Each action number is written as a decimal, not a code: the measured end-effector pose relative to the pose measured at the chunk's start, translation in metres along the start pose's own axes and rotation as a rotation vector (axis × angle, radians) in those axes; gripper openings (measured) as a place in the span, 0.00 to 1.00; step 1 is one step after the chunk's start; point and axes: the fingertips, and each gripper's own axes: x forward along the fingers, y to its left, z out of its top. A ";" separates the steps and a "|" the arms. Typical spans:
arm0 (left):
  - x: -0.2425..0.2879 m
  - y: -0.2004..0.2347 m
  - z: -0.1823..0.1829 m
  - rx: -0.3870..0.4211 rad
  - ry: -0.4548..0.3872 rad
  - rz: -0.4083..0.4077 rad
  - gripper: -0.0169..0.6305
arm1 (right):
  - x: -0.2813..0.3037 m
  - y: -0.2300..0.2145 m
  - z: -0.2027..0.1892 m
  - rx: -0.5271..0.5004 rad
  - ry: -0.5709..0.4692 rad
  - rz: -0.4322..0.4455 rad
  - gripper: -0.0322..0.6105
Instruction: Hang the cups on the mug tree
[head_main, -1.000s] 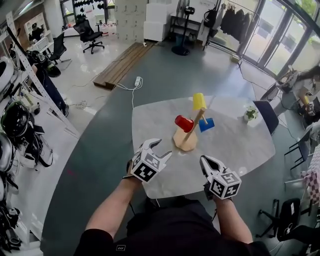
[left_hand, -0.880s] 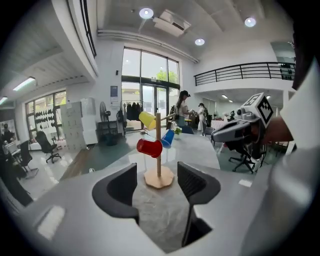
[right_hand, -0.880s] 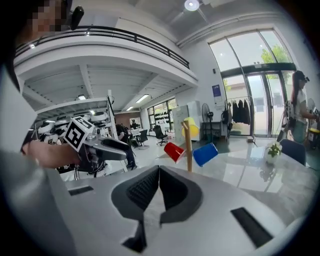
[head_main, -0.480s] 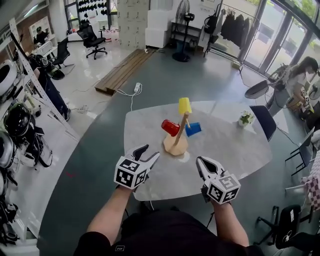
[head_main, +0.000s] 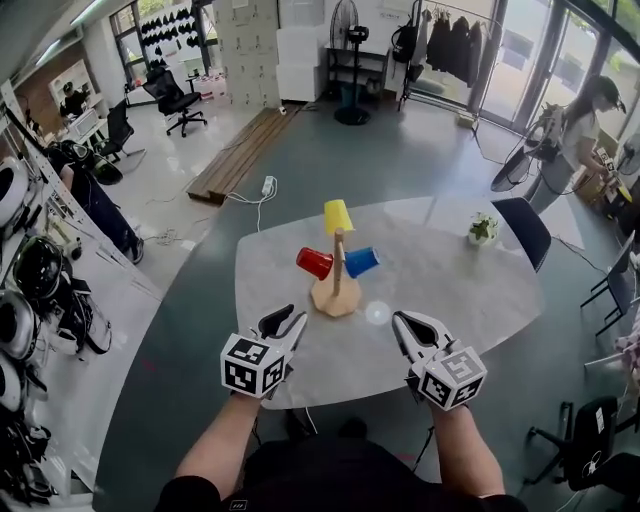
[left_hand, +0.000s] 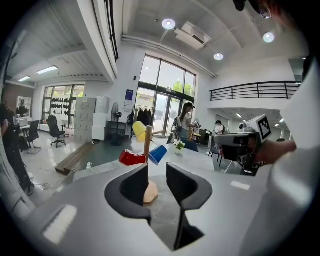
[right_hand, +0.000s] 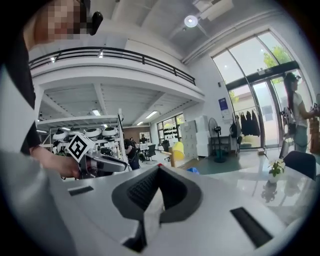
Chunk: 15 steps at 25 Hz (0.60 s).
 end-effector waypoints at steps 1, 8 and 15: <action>0.000 -0.001 0.005 0.021 -0.006 -0.001 0.19 | -0.003 -0.004 0.005 0.008 -0.019 -0.006 0.07; -0.013 0.013 0.059 0.033 -0.106 0.009 0.05 | -0.012 -0.019 0.061 0.059 -0.160 -0.046 0.07; -0.024 0.024 0.080 0.018 -0.181 0.062 0.04 | 0.004 -0.006 0.065 -0.046 -0.159 -0.031 0.07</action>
